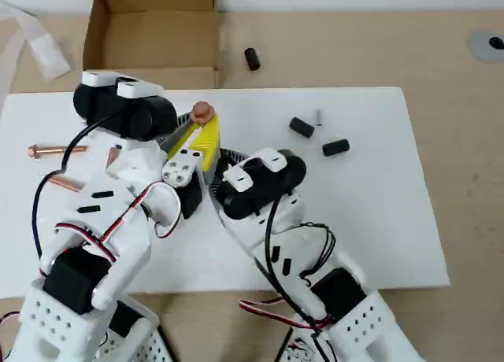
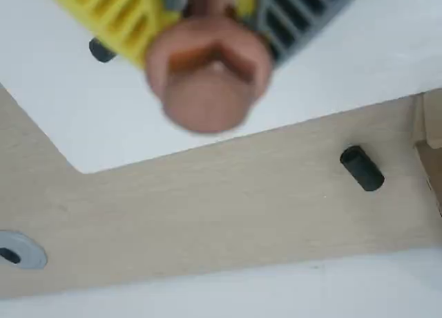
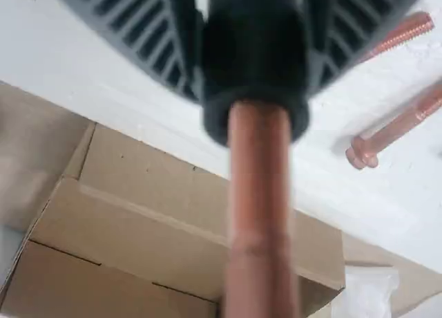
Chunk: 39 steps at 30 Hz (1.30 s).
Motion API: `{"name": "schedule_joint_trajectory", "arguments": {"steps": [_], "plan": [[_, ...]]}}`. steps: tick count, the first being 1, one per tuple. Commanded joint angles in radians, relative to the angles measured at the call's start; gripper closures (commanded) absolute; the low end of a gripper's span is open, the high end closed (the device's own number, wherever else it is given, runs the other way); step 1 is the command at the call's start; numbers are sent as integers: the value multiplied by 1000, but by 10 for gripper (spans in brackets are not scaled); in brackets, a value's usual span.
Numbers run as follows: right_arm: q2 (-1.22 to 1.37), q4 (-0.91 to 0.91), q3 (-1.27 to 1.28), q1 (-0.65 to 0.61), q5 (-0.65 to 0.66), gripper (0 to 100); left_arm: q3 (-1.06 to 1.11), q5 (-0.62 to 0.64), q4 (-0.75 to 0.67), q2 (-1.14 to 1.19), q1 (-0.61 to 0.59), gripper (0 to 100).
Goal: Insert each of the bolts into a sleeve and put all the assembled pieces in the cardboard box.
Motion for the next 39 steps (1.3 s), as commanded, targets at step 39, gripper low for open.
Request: {"name": "schedule_joint_trajectory", "arguments": {"steps": [39], "plan": [[340, 31, -348, 174, -64, 989, -394, -107, 681, 1, -37, 922]]}}
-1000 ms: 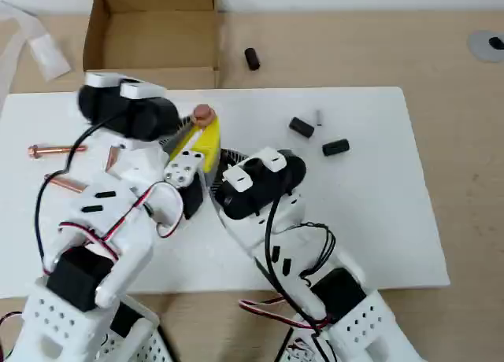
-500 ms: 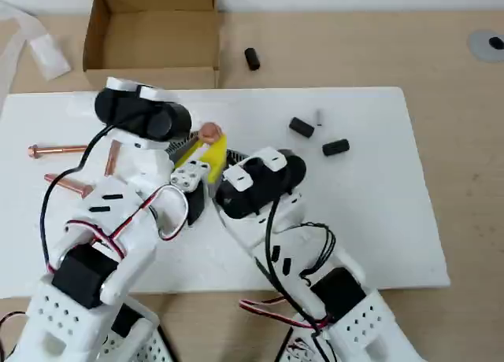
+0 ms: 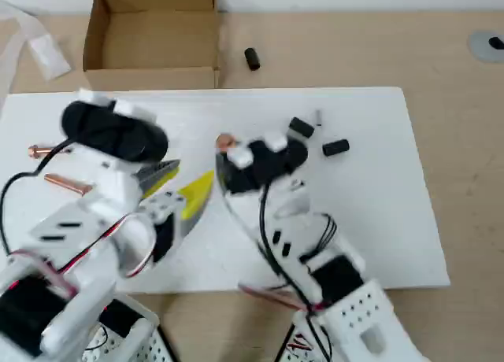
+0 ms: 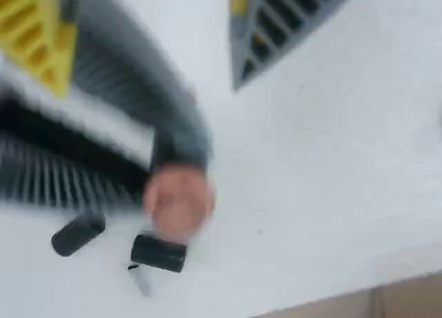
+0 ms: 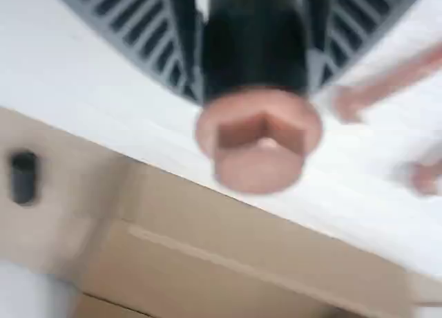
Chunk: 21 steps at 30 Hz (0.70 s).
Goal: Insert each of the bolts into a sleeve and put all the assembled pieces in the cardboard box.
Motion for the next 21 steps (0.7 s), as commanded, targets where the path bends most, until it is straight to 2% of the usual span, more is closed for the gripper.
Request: {"name": "schedule_joint_trajectory", "arguments": {"steps": [1, 2, 5, 13, 17, 21], "plan": [[236, 58, -325, 74, -64, 989, -91, -71, 61, 8, -68, 967], [318, 91, -415, 79, -77, 989, -91, -89, 60, 7, -110, 1000], [545, 149, -684, 77, -89, 989, -92, -101, 61, 5, -284, 991], [1106, 150, -1293, 76, -87, 989, -91, -104, 66, 5, -715, 991], [1362, 147, -1569, 76, -87, 989, -91, -104, 68, -5, -809, 991], [1604, 147, -1853, 76, -86, 989, -63, -103, 68, -104, -812, 991]]}}
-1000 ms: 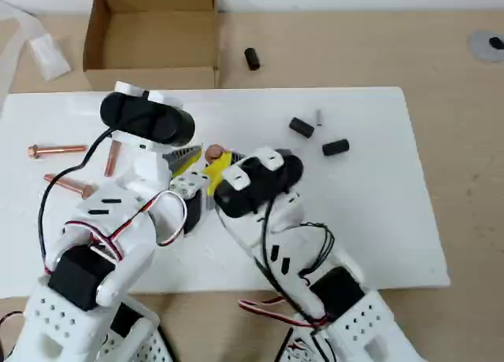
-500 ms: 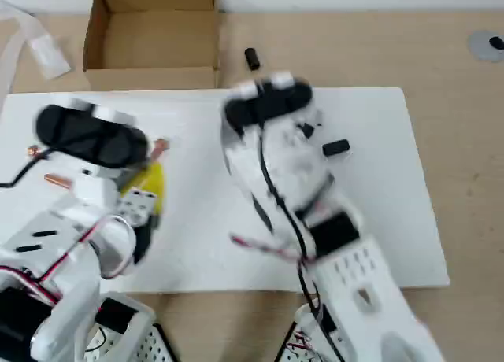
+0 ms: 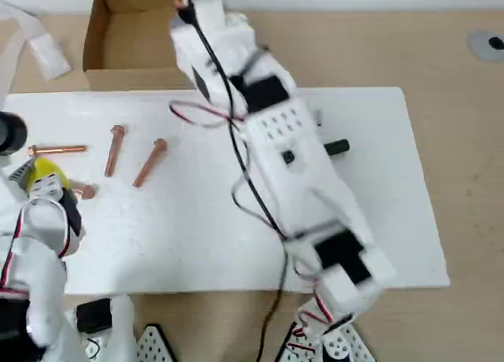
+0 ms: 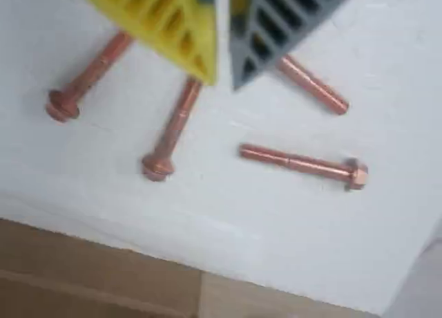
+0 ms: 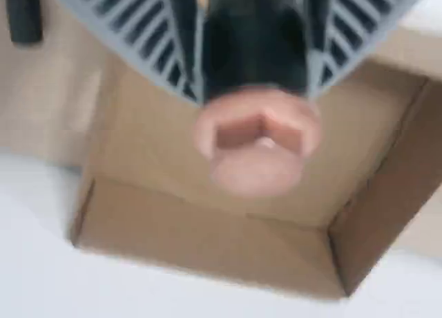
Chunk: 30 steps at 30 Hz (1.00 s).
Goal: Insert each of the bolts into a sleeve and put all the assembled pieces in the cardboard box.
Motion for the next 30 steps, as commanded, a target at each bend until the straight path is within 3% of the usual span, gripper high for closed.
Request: {"name": "schedule_joint_trajectory", "arguments": {"steps": [1, 9, 15, 21, 26, 30], "plan": [[185, -6, -338, 19, -6, 989, 9, 2, 2, -101, -20, 991], [636, -5, -832, 22, 46, 989, 282, -3, -12, -456, 54, 991], [941, -46, -1087, 44, 103, 987, 442, -3, -135, -650, 46, 992], [1102, -180, -1155, 74, 164, 969, 445, -3, -150, -634, 48, 993], [1104, -190, -1113, 73, 203, 854, 445, -3, -143, -634, 48, 990], [1098, -183, -1102, 73, 206, 847, 445, -3, -143, -634, 54, 990]]}}
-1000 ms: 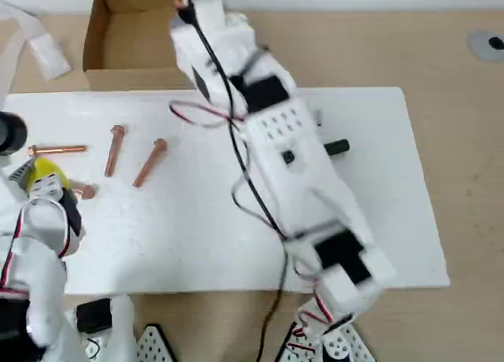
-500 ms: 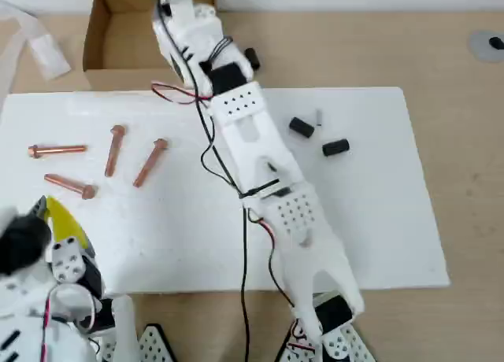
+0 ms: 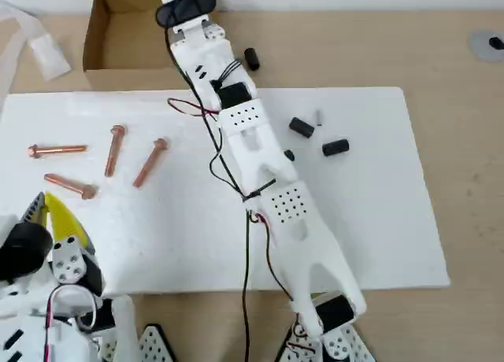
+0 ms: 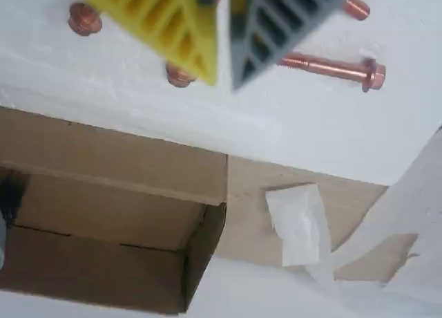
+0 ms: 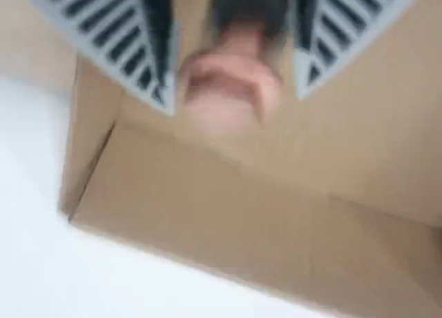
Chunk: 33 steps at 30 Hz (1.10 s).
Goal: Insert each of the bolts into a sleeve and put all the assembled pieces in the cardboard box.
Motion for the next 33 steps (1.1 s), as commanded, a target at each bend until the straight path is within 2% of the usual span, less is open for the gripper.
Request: {"name": "schedule_joint_trajectory", "arguments": {"steps": [1, 5, 8, 12, 15, 19, 26, 30, 33], "plan": [[-36, -23, -35, 18, 9, 846, 0, -3, -9, -1, 17, 989], [-38, 31, -44, 18, 11, 846, 2, -3, -8, 1, 9, 981], [-51, 87, -81, 18, 11, 846, 2, 3, -8, 5, 3, 922], [-102, 241, -168, 19, 8, 848, 21, 2, -34, 45, -109, 915], [-162, 387, -231, 19, 8, 849, 37, -2, -66, 185, -193, 915], [-278, 592, -229, 31, 6, 849, 3, 12, -107, 478, -221, 915], [-453, 1033, -225, 50, 9, 846, -163, 336, -299, 932, -265, 912], [-501, 1215, -229, 61, 14, 846, -275, 431, -373, 1170, -278, 912], [-519, 1298, -229, 71, 74, 846, -362, 506, -399, 1359, -279, 912]]}}
